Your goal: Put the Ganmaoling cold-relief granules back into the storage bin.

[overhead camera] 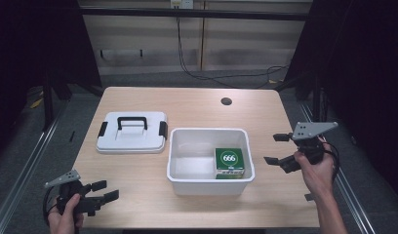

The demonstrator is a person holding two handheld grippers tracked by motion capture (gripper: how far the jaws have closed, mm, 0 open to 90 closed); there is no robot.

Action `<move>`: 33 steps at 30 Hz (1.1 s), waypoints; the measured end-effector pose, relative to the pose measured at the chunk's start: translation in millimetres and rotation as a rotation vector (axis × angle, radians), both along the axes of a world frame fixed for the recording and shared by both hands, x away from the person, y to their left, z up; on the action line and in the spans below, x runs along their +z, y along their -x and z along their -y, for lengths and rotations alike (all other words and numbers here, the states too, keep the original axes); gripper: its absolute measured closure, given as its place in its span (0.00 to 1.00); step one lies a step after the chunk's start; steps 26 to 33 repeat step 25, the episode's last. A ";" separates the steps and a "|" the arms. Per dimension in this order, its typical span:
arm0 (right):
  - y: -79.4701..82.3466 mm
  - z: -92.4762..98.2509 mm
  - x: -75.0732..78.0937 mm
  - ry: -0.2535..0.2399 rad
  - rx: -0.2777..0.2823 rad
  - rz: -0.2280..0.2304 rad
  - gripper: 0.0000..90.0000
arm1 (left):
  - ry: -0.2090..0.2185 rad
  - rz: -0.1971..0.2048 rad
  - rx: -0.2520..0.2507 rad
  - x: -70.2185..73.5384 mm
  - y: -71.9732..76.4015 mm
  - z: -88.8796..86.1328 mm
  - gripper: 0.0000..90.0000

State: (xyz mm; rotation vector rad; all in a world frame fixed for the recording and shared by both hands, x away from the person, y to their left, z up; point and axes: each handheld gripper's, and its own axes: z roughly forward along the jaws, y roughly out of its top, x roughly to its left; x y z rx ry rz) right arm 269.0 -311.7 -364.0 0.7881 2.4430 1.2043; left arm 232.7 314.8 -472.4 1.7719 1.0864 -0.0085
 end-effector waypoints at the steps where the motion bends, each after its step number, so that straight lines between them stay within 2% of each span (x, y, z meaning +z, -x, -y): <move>1: 3.1 3.6 -4.1 0.003 -0.017 -0.003 0.17 | 0.000 -0.001 0.001 0.0 0.1 -0.2 0.18; 2: 3.1 3.6 -4.1 0.003 -0.017 -0.003 0.17 | 0.001 -0.002 0.001 0.0 0.1 -0.1 0.18; 4: 8.9 10.3 -10.5 -0.013 -0.057 0.000 0.17 | -0.001 0.002 -0.001 0.0 0.0 0.0 0.18; 10: 19.3 21.4 -20.7 -0.022 -0.086 -0.008 0.17 | -0.006 0.004 -0.007 -0.1 -0.4 0.0 0.18; 14: 27.4 32.4 -30.3 -0.036 -0.128 -0.010 0.17 | -0.006 0.003 -0.005 -0.2 -0.8 0.3 0.18; 22: 30.8 38.7 -43.7 -0.071 -0.175 -0.005 0.15 | -0.001 0.011 0.001 1.0 0.6 -0.6 0.18; 24: 29.6 41.7 -52.5 -0.085 -0.193 -0.013 0.15 | 0.000 0.010 -0.002 0.9 0.4 -1.5 0.18; 33: 29.6 41.7 -52.5 -0.085 -0.193 -0.013 0.15 | 0.000 0.010 -0.002 0.9 0.4 -1.5 0.18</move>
